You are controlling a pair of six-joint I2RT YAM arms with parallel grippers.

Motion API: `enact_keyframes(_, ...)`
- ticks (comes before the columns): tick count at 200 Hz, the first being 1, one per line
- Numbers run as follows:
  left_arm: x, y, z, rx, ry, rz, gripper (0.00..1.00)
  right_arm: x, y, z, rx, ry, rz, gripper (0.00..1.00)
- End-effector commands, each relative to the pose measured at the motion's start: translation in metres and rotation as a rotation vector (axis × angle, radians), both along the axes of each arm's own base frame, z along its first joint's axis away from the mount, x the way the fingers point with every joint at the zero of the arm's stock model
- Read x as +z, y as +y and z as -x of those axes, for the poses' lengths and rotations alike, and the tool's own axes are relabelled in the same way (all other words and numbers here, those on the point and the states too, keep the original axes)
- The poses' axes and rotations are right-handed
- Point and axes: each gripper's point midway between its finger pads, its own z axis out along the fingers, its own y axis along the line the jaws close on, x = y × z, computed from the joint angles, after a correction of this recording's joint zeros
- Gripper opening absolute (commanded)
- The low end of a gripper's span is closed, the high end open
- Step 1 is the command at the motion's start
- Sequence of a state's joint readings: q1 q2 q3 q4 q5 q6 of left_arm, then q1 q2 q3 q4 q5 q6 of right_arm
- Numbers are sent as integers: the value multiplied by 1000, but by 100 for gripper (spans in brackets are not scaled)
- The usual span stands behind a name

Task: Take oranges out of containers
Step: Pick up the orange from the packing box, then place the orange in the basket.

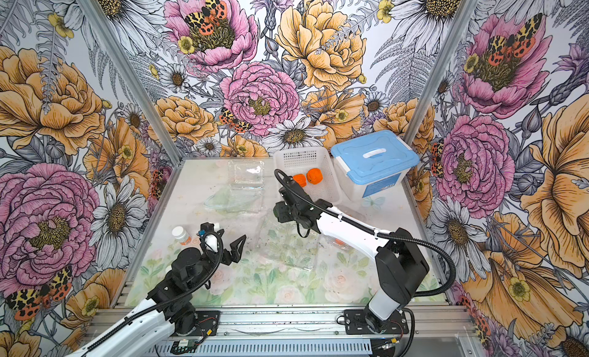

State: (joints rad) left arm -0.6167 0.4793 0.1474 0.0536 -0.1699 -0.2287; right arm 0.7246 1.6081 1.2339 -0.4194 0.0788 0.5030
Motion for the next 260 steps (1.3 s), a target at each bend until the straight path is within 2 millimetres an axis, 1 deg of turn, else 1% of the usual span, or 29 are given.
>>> enact_keyframes(1, 5, 3, -3, 17, -18, 13, 99, 50, -5, -18, -18, -106, -79, 42)
enact_keyframes(29, 4, 4, -3, 20, -14, 16, 99, 69, -25, -37, -69, -147, -94, 43)
enact_keyframes(56, 8, 13, -9, 70, -11, 13, 99, 82, -46, -57, -118, -175, -101, 45)
enact_keyframes(68, 13, 15, -10, 79, -15, 2, 99, 83, -58, -68, -149, -184, -85, 45)
enact_keyframes(73, 16, 21, -13, 116, -21, -8, 99, 82, -64, -73, -168, -190, -74, 45)
enact_keyframes(88, 25, 28, -17, 164, -5, -23, 99, 78, -79, -87, -204, -192, -49, 51)
enact_keyframes(101, 39, 28, -20, 174, 7, -15, 99, 72, -84, -97, -200, -179, -44, 64)
enact_keyframes(109, 47, 25, -22, 172, 17, -5, 99, 69, -87, -101, -197, -173, -47, 69)
enact_keyframes(122, 61, 21, -27, 175, 46, -7, 97, 67, -95, -104, -207, -166, -50, 73)
enact_keyframes(130, 65, 20, -31, 191, 84, -29, 94, 69, -100, -104, -228, -171, -47, 74)
enact_keyframes(137, 68, 20, -36, 209, 118, -48, 93, 72, -101, -103, -228, -179, -46, 75)
enact_keyframes(145, 71, 14, -41, 202, 147, -66, 93, 75, -100, -102, -211, -185, -49, 77)
enact_keyframes(152, 73, 6, -46, 185, 167, -80, 92, 79, -99, -100, -199, -191, -53, 77)
enact_keyframes(162, 74, -7, -52, 161, 188, -106, 92, 84, -102, -96, -207, -200, -59, 77)
enact_keyframes(174, 70, -23, -58, 128, 216, -152, 92, 91, -106, -89, -223, -210, -73, 76)
enact_keyframes(185, 62, -37, -62, 103, 253, -195, 91, 95, -109, -79, -225, -212, -91, 76)
enact_keyframes(213, 42, -59, -68, 55, 329, -251, 91, 85, -120, -47, -222, -190, -109, 76)
enact_keyframes(217, 39, -61, -69, 52, 333, -260, 87, 83, -122, -42, -224, -185, -111, 76)
enact_keyframes(223, 36, -64, -69, 42, 340, -273, 78, 79, -125, -35, -233, -176, -119, 74)
enact_keyframes(228, 32, -64, -70, 40, 348, -283, 74, 75, -127, -28, -245, -164, -131, 73)
enact_keyframes(235, 28, -65, -71, 41, 359, -297, 72, 71, -130, -18, -258, -146, -158, 71)
enact_keyframes(249, 23, -66, -74, 42, 374, -310, 70, 65, -128, 3, -232, -122, -202, 69)
enact_keyframes(260, 19, -71, -77, 29, 382, -323, 70, 60, -132, 15, -234, -117, -213, 69)
